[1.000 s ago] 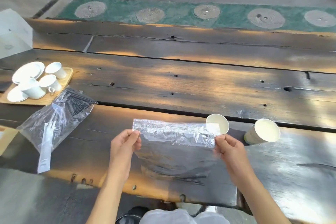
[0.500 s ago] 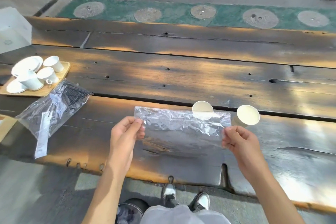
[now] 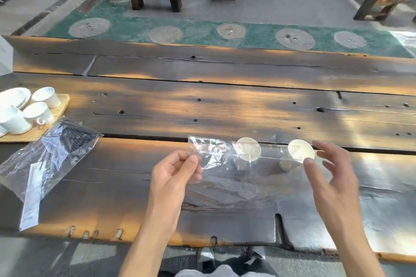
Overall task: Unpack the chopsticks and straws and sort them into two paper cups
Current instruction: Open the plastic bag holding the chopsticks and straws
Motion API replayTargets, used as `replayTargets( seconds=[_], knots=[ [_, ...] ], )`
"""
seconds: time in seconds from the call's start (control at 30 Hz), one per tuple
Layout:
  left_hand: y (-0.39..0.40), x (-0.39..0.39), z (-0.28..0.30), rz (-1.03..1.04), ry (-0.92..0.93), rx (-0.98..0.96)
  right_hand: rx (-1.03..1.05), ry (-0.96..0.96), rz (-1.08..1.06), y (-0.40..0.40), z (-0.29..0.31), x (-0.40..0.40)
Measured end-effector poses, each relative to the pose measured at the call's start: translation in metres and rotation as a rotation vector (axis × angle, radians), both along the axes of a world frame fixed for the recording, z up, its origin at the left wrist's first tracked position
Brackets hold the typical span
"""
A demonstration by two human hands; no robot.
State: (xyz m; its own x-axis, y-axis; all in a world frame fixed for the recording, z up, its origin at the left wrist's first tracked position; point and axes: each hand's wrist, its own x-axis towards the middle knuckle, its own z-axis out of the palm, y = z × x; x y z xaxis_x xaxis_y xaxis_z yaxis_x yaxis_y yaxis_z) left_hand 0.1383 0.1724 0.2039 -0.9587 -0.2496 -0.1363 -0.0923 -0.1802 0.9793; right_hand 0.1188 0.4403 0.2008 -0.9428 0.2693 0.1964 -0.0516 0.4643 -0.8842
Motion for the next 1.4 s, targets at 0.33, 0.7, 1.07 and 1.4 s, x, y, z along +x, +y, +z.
replayTargets(
  seconds=[0.33,0.7,1.07,1.4],
  knots=[
    [0.012,0.001,0.015,-0.201,0.143,-0.111,0.353,0.311,0.634,-0.087,0.038,-0.023],
    [0.004,0.005,0.014,-0.263,0.175,-0.208,0.218,0.202,0.683,-0.096,0.036,-0.022],
    [-0.002,0.003,0.012,-0.306,0.173,-0.229,0.088,0.060,0.659,-0.102,0.036,-0.025],
    [-0.011,0.009,0.009,-0.283,0.102,-0.257,-0.184,-0.069,0.563,-0.090,0.047,-0.029]
  ],
)
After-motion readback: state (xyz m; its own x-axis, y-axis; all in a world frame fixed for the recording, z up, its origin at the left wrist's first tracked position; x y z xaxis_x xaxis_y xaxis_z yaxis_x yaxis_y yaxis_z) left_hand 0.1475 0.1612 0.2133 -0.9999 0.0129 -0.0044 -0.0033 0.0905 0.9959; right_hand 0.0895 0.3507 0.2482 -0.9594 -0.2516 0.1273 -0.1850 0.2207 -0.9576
